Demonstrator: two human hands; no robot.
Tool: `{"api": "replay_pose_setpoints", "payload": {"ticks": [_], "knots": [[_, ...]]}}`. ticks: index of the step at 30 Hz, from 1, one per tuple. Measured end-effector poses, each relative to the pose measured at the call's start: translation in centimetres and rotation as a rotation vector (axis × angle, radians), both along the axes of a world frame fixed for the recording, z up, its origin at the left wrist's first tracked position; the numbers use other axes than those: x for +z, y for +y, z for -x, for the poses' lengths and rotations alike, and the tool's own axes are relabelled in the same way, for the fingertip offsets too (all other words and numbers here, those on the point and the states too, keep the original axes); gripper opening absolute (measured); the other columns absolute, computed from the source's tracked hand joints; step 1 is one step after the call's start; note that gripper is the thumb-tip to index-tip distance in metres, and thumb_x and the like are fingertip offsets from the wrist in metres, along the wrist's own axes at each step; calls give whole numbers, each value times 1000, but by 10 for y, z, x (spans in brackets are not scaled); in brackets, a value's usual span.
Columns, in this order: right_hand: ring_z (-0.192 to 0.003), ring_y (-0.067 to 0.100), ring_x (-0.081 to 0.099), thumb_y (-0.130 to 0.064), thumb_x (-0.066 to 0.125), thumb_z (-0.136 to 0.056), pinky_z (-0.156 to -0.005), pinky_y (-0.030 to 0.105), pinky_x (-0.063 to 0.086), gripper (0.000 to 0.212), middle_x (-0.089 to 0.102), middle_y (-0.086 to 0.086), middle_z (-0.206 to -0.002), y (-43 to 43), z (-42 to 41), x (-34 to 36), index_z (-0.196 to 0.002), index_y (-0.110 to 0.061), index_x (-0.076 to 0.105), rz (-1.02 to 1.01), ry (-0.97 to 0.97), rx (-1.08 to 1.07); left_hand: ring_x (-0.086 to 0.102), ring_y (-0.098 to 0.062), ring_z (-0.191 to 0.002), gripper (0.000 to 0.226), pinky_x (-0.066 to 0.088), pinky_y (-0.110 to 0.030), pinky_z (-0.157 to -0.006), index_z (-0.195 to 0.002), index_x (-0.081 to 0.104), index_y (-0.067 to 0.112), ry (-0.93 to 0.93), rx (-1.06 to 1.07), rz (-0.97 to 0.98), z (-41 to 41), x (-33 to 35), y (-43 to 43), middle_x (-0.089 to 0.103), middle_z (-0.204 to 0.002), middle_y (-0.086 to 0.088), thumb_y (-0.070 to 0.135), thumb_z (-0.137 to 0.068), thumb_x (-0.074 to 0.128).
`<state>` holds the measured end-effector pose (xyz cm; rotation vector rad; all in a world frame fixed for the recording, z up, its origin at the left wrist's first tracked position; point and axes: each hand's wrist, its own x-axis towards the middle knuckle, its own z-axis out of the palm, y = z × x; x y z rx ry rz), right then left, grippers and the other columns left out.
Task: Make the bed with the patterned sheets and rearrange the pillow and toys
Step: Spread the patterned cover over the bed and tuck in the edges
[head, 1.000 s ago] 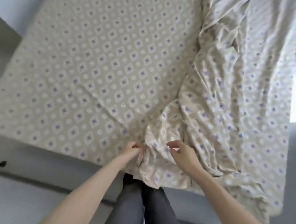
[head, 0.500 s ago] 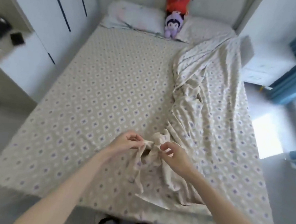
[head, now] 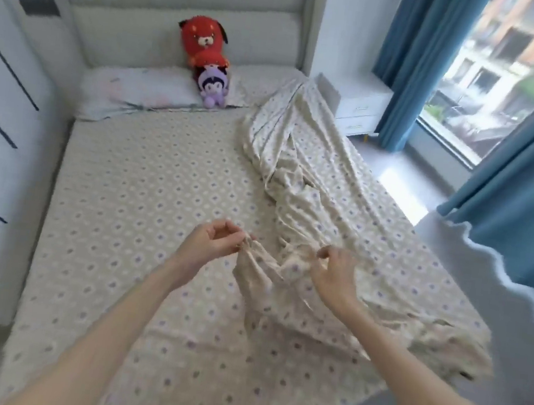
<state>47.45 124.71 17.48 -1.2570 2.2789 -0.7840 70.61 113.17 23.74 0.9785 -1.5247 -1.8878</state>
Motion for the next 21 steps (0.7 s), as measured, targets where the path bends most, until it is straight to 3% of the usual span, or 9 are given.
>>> {"api": "replay_pose_setpoints", "payload": {"ticks": [3,5,7,9,11,13,16,19,21], "knots": [[-105,10,49,-29,55,-76,-85,27,42,29,52,-16,-106,8,-46,17,-106,-28,56,19,-193,236,65,-32,-99,8,56,-28,-84,-85,65,3,-36,-38,77,-9,20,-7,67,-103,-27,7,-90,61],[-95,4,53,-33,59,-72,-82,28,47,29,56,-17,-97,10,-65,24,-101,-33,57,-3,-199,328,65,-28,-92,8,57,-30,-84,-86,65,3,-51,-80,140,-10,30,-10,65,-103,-30,9,-90,61],[-68,-1,49,-34,63,-75,-65,20,43,12,52,-17,-73,10,-76,30,-80,-33,52,9,-183,310,64,-20,-88,9,56,-28,-84,-87,66,7,-81,-141,230,-11,37,-10,68,-97,-21,14,-90,62],[-53,0,41,-28,64,-80,-55,17,33,21,42,-14,-58,11,-82,35,-69,-17,50,34,-239,307,64,-10,-83,9,52,-18,-77,-87,67,15,-122,-180,314,-11,41,-11,70,-88,-6,22,-90,63],[-50,1,41,-23,62,-78,-58,18,32,24,42,-7,-56,14,-82,45,-67,-5,51,29,-310,265,64,-7,-80,9,47,-10,-73,-87,66,20,-144,-200,341,-9,40,-13,70,-86,-6,26,-92,61],[-51,8,46,-23,59,-75,-54,24,38,17,48,-7,-53,20,-77,59,-61,-14,61,18,-443,199,64,-9,-80,12,45,-7,-71,-91,63,19,-194,-243,366,-7,34,-13,70,-88,-9,28,-94,57],[-51,15,47,-14,57,-72,-50,24,39,33,47,-9,-47,33,-72,74,-43,-29,60,35,-616,98,59,-17,-72,12,45,-15,-66,-94,57,18,-291,-396,399,-1,22,-5,63,-79,-12,27,-97,50],[-52,16,37,-2,52,-82,-50,24,32,50,37,-3,-49,51,-73,77,-41,-30,60,29,-639,3,49,-14,-65,13,40,-16,-56,-97,52,18,-364,-554,439,5,10,6,51,-75,-13,28,-100,45],[-53,19,35,-1,51,-83,-49,27,34,43,35,3,-53,61,-75,75,-45,-22,54,43,-648,-95,43,-4,-55,5,36,-11,-51,-102,50,20,-358,-647,437,0,3,7,46,-70,-6,24,-99,47]]}}
